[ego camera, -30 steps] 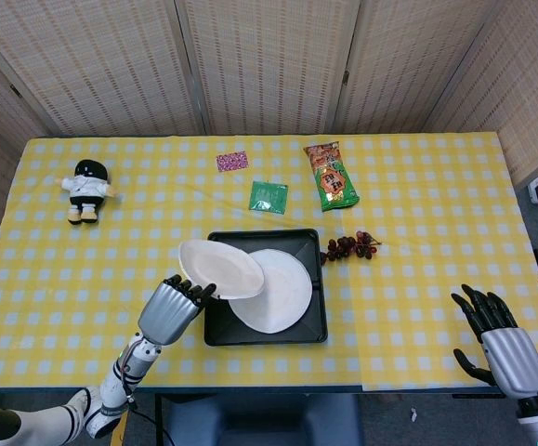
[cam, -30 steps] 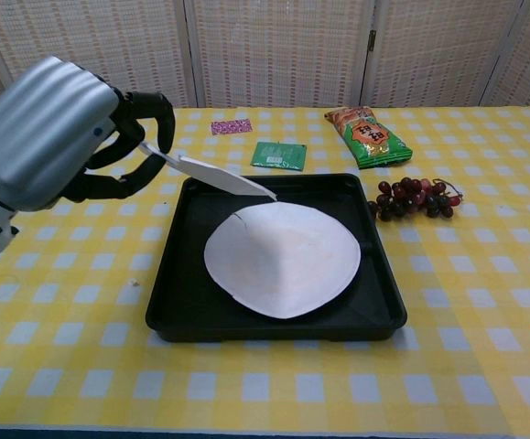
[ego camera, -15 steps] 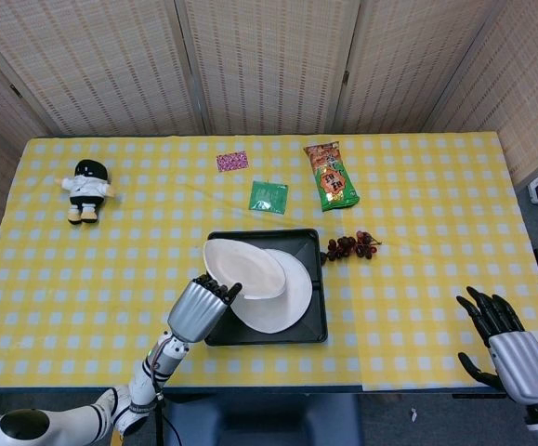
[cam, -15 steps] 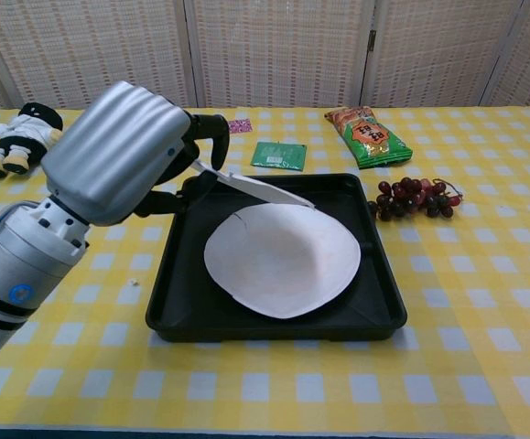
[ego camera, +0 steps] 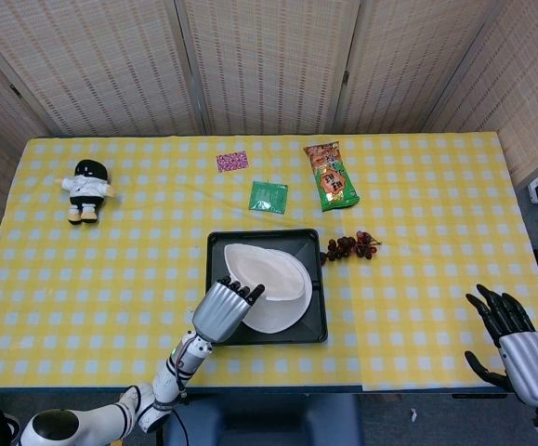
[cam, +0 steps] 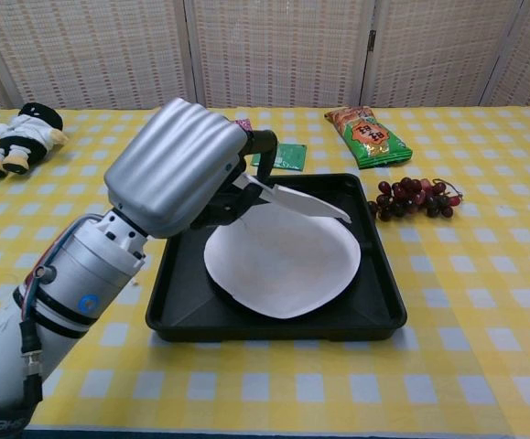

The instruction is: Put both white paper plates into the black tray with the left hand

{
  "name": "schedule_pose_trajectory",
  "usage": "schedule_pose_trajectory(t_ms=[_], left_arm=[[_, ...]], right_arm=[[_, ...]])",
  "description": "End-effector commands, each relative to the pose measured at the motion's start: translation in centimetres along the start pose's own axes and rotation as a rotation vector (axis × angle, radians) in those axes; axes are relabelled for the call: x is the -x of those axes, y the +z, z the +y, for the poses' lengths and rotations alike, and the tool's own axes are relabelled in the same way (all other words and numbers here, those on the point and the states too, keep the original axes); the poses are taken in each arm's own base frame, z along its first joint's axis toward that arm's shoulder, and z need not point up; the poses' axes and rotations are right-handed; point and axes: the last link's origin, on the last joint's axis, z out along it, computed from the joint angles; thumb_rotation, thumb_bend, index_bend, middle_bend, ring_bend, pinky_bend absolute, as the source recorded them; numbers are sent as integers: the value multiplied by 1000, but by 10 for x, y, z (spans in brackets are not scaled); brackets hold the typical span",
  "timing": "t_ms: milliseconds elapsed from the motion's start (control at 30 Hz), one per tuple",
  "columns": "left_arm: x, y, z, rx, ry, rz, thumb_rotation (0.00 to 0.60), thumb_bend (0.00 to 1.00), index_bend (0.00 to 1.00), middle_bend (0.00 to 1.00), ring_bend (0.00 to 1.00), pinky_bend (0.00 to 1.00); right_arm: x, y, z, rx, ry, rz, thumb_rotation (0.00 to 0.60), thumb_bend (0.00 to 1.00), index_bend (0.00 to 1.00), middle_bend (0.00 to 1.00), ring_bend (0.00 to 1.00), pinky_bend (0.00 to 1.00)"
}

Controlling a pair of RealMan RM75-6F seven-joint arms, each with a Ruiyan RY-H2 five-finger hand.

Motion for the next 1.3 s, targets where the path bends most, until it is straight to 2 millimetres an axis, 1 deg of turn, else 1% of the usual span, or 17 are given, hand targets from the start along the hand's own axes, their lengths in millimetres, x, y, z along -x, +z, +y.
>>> schedule_pose_trajectory(t_ms=[33, 367, 533, 667, 700, 733, 833, 933, 967, 1100, 1300], left_arm=[[3, 3, 4, 1, -4, -5, 600, 622, 641, 1000, 1000, 1000], [16, 2, 15, 13, -11, -41, 600, 622, 644, 1000, 1000, 1000], [18, 3, 16, 10, -15, -39, 600, 623, 647, 1000, 1000, 1000], [21, -2, 17, 22, -27, -63, 600, 625, 645, 1000, 1000, 1000], [22, -4, 17, 25, -27, -70, 600, 602, 624, 1000, 1000, 1000], [23, -5, 18, 31, -27, -76, 600, 557, 583, 1000, 1000, 1000], [26, -9, 23, 36, -30, -112, 600, 377, 421, 1000, 1000, 1000], [26, -10, 26, 38, -31, -137, 600, 256, 312, 1000, 1000, 1000], [26, -11, 27, 42, -30, -145, 600, 230, 291, 1000, 1000, 1000], [24, -17, 32, 52, -26, -183, 600, 190, 222, 1000, 1000, 1000], [14, -22, 35, 69, -34, -211, 600, 161, 209, 1000, 1000, 1000]], right_arm=[[-2, -1, 1, 2, 3, 4, 600, 365, 0, 0, 0, 0], [-7, -7, 2, -1, 9, 25, 600, 365, 0, 0, 0, 0], [-11, -10, 2, -4, 13, 44, 600, 365, 0, 0, 0, 0], [-14, -11, 4, 0, 16, 59, 600, 366, 0, 0, 0, 0], [-14, -11, 4, 0, 17, 59, 600, 366, 0, 0, 0, 0], [-14, -11, 4, -1, 17, 59, 600, 366, 0, 0, 0, 0], [-14, -11, 4, -6, 19, 57, 600, 366, 0, 0, 0, 0], [-15, -12, 3, -7, 22, 63, 600, 365, 0, 0, 0, 0], [-15, -13, 3, -7, 22, 67, 600, 365, 0, 0, 0, 0], [-16, -14, 3, -9, 23, 73, 600, 366, 0, 0, 0, 0], [-16, -14, 3, -12, 20, 74, 600, 365, 0, 0, 0, 0]])
